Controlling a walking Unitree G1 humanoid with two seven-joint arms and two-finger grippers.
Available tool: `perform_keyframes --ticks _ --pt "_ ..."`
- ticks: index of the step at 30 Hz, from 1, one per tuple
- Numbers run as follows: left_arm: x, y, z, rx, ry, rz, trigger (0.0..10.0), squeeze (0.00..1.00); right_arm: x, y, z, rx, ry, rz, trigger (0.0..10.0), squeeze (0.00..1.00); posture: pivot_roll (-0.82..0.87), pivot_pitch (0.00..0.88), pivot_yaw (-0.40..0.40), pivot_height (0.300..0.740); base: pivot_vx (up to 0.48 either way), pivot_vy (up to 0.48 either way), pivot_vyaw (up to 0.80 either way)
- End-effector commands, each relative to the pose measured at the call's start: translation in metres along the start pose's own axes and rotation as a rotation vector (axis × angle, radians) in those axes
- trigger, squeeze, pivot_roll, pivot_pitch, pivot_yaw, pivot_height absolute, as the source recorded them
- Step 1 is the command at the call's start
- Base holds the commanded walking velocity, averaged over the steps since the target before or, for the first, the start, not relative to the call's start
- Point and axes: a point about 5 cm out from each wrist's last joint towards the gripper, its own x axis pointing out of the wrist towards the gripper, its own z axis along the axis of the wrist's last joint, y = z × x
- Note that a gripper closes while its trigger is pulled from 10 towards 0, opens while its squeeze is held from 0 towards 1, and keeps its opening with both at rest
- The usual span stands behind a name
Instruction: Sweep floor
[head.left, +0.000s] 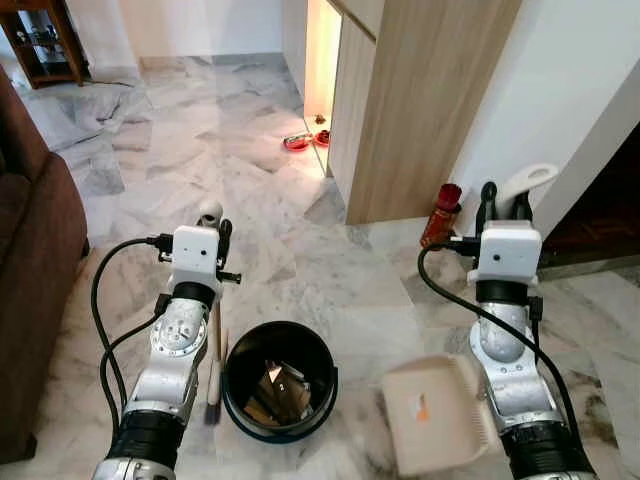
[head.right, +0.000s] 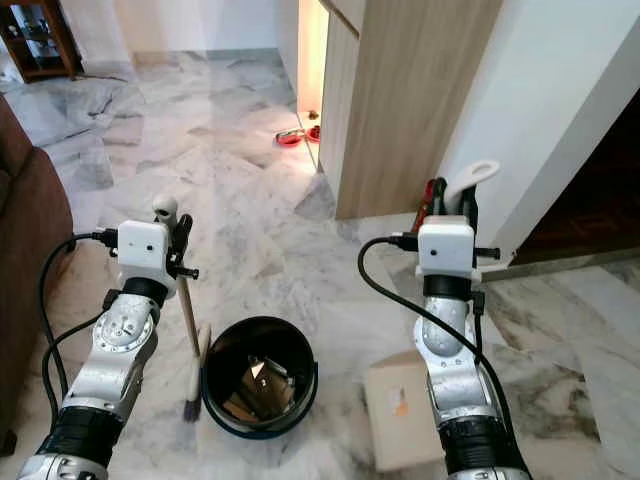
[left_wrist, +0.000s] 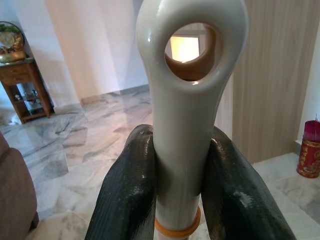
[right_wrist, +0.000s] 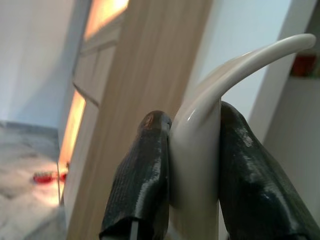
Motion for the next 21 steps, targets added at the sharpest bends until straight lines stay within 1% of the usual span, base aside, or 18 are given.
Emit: perform_keyframes --ticks 1,4,5,8,10,11,12,14,16,21 --pt "0.001 0.0 0.011 -0.007 -0.051 -0.006 10.0 0.0 0.004 -0.009 -0.003 -0.022 -0.015 -0.038 10.0 0.0 0.18 0.052 -0.045 0.74 0.0 0.0 0.0" --pt "0.0 -0.001 0.011 -0.012 -0.051 -0.015 10.0 0.0 0.002 -0.01 -0.009 -0.023 0.004 -0.045 10.0 0.0 0.18 0.057 -0.046 0.74 0.0 0.0 0.0" --pt "0.0 -0.002 0.011 -0.016 -0.051 -0.017 10.0 0.0 -0.001 -0.009 -0.013 0.001 0.025 -0.042 10.0 0.0 0.18 0.059 -0.047 0.74 0.0 0.0 0.0" --pt "-0.001 -0.002 0.01 -0.032 -0.045 -0.018 10.0 0.0 -0.004 -0.006 -0.015 0.033 0.035 -0.034 10.0 0.0 0.18 0.058 -0.048 0.74 0.0 0.0 0.0" --pt "-0.002 -0.002 0.007 -0.06 -0.032 -0.015 10.0 0.0 -0.005 -0.004 -0.016 0.056 0.038 -0.031 10.0 0.0 0.18 0.058 -0.048 0.74 0.0 0.0 0.0" --pt "-0.003 -0.001 0.005 -0.079 -0.021 -0.009 10.0 0.0 -0.005 -0.003 -0.017 0.109 0.046 -0.051 10.0 0.0 0.18 0.061 -0.048 0.74 0.0 0.0 0.0" --pt "-0.004 0.0 0.005 -0.086 -0.017 -0.006 10.0 0.0 -0.005 -0.003 -0.018 0.138 0.056 -0.064 10.0 0.0 0.18 0.061 -0.048 0.74 0.0 0.0 0.0" --pt "-0.005 0.002 0.003 -0.106 -0.008 0.007 10.0 0.0 -0.003 -0.004 -0.022 0.243 0.097 -0.1 10.0 0.0 0.18 0.061 -0.049 0.74 0.0 0.0 0.0" --pt "-0.005 0.002 0.003 -0.11 -0.005 0.006 10.0 0.0 -0.002 -0.006 -0.025 0.267 0.116 -0.122 10.0 0.0 0.18 0.065 -0.05 0.74 0.0 0.0 0.0" --pt "-0.008 -0.001 0.002 -0.121 0.001 -0.007 10.0 0.0 -0.001 -0.008 -0.027 0.26 0.12 -0.13 10.0 0.0 0.18 0.064 -0.053 0.74 0.0 0.0 0.0"
